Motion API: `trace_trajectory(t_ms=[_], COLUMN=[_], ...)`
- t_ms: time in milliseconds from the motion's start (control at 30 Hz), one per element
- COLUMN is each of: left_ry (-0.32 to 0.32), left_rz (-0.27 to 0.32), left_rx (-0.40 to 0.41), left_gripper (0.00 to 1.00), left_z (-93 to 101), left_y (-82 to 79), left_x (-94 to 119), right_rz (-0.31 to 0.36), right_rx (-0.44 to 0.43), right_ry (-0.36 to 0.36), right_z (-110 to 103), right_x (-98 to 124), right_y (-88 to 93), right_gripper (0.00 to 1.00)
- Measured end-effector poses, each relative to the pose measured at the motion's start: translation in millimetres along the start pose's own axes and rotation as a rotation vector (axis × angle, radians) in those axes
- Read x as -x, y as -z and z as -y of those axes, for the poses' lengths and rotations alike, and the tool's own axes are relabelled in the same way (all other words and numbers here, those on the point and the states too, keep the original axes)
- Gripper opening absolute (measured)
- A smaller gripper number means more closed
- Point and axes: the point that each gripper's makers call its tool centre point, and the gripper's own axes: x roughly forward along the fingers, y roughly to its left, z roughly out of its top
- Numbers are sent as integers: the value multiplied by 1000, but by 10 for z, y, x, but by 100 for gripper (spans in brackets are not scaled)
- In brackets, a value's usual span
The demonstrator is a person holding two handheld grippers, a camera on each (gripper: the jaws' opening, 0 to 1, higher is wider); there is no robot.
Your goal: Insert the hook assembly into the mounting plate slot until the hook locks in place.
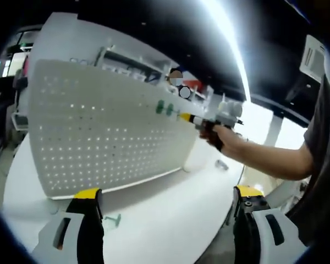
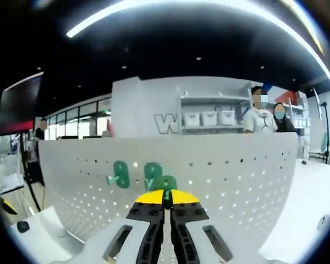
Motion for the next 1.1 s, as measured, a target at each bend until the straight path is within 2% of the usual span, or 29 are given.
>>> trace_trajectory(t_ms=[200, 367, 667, 900, 1100], left_ry=[-1, -10, -11, -16, -16], left_rz=[5, 8, -1, 2, 1], left_rx=[-2, -4, 4, 6, 7], left_gripper=[100, 100, 100, 100, 100], left_z=[9, -17, -13, -42, -53], left_y=[-32, -48, -2, -17, -19], left_x=[2, 15, -7, -8, -4], right_rz=[32, 45, 58, 64, 73], right_rx=[-1, 6, -8, 3, -20], right_ry=[24, 41, 61, 60, 63], right_z=[104, 191, 265, 313, 332], right_x=[-96, -140, -142, -161, -162], right_y=[-133, -174, -177, -166, -125], right_gripper=[0, 0, 0, 0, 0])
